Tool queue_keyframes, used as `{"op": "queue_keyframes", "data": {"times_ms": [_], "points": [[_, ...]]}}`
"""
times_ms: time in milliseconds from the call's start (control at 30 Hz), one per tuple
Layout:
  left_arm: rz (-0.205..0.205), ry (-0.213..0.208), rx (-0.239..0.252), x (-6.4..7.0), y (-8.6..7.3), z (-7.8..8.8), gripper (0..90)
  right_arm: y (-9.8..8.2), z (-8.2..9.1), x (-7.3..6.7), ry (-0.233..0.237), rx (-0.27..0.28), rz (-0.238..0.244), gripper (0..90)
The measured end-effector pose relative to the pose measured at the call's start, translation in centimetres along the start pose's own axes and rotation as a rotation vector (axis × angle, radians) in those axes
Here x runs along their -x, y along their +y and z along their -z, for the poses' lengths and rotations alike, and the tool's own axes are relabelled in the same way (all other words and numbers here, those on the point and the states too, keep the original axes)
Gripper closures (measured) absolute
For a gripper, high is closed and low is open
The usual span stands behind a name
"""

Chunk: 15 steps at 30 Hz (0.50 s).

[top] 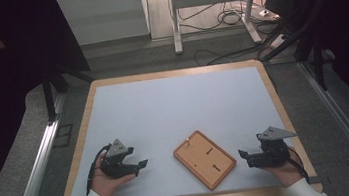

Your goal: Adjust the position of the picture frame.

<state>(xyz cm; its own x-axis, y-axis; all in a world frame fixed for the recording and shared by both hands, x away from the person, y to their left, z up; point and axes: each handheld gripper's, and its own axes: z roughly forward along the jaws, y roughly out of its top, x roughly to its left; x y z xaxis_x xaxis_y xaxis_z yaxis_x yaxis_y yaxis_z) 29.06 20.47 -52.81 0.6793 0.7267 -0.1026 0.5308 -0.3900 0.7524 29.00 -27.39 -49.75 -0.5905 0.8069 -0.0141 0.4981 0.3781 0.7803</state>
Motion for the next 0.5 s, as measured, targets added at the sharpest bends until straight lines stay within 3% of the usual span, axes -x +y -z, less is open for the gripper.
{"op": "queue_keyframes", "data": {"times_ms": [200, 333, 500], "points": [[0.001, -0.016, -0.009, 0.02, 0.51, -0.32, 24.7, -0.31, -0.08, -0.20, 0.023, 0.014, 0.020, 13.4], [-0.018, -0.017, 0.000, 0.41, 0.68, -0.04, 25.3, -0.53, 0.09, -0.37, 0.016, 0.007, 0.016, 13.4], [-0.010, -0.022, 0.002, 0.38, 0.69, 0.01, 26.3, -0.55, 0.16, -0.39, 0.011, -0.002, 0.013, 13.5]]}}
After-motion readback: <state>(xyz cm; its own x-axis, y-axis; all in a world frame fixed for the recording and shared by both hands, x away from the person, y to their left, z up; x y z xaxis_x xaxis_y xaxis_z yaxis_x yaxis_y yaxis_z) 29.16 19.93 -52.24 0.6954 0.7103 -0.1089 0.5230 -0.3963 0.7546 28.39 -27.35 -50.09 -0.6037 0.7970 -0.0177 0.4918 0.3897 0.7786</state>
